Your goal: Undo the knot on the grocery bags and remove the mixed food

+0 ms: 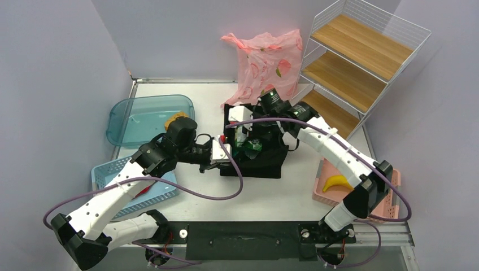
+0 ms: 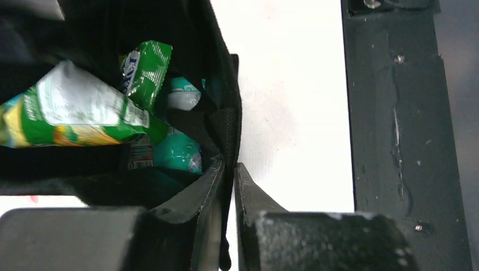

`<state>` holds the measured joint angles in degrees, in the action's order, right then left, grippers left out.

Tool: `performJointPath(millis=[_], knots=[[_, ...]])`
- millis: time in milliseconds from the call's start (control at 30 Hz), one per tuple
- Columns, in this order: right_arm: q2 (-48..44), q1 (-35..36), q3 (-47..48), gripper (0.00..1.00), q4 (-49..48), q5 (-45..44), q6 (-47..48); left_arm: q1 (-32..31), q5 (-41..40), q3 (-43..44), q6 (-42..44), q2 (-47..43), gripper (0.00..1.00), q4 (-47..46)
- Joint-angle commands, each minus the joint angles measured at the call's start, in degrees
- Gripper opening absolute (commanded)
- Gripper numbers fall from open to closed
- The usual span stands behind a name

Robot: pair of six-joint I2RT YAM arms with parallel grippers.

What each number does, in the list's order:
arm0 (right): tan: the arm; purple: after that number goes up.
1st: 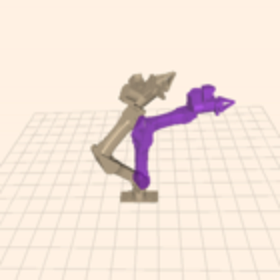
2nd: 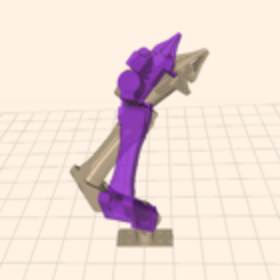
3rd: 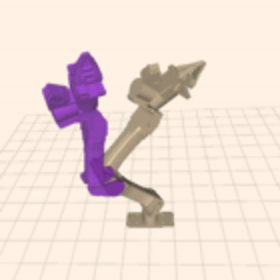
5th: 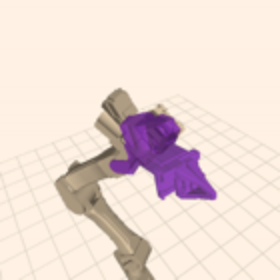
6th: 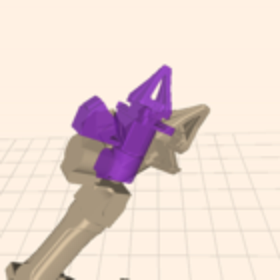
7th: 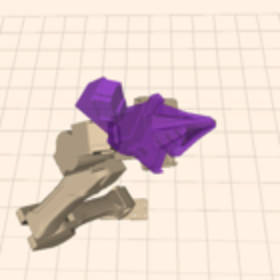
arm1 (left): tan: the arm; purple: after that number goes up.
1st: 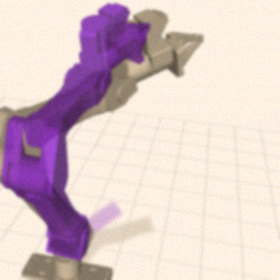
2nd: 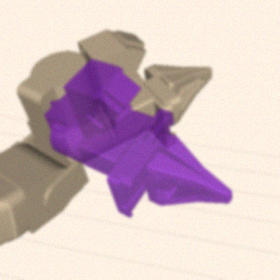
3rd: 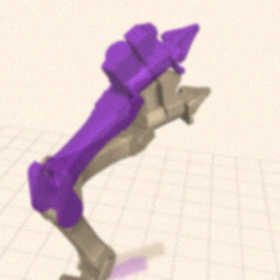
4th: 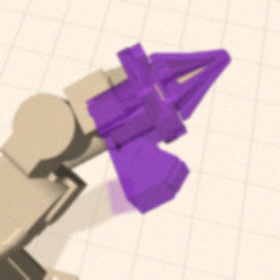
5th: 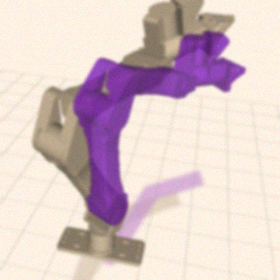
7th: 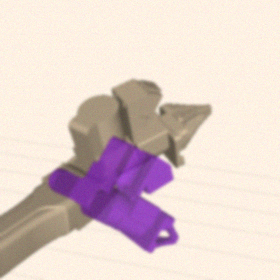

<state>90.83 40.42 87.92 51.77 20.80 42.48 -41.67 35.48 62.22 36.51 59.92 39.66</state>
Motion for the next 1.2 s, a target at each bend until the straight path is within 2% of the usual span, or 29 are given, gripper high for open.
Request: performJointPath(millis=[0, 200, 267, 333, 467, 600, 800, 933, 1167], knots=[[-4.37, -1.07, 7.17, 0.00, 5.24, 8.41, -3.82, 1.49, 4.56, 5.75, -5.12, -0.25, 0.15, -4.19], [-7.17, -4.42, 11.46, 0.00, 6.49, 14.37, -10.24, 2.60, 5.35, 11.30, -7.21, -1.45, 0.41, -5.01], [-8.39, -5.08, 12.26, 0.00, 6.58, 15.90, -11.96, 2.74, 5.51, 13.69, -4.66, -1.83, 0.45, -4.26], [-9.37, -5.31, 13.59, 0.00, 6.66, 17.65, -13.67, 2.76, 5.27, 17.77, 3.17, -1.09, 0.48, -0.13], [-10.68, -5.24, 16.82, 0.00, 6.89, 21.14, -17.89, 2.82, 2.33, 26.28, 19.20, 2.47, 0.50, 9.77], [-12.11, -4.51, 18.77, 0.00, 8.31, 22.54, -18.43, 2.78, -1.55, 31.50, 29.74, 4.80, 0.51, 12.19], [-13.91, 0.85, 20.23, 0.00, 12.02, 19.28, -12.49, 0.78, -4.94, 38.39, 39.58, 9.17, 0.52, 13.75], [-15.17, 5.19, 20.20, 0.00, 12.82, 16.69, -9.43, -4.67, -11.66, 38.94, 48.80, 10.50, 0.52, 16.53], [-15.06, 6.62, 20.70, 0.00, 15.02, 16.58, -7.44, -13.82, -15.08, 40.27, 54.92, 12.44, 0.55, 25.30]])
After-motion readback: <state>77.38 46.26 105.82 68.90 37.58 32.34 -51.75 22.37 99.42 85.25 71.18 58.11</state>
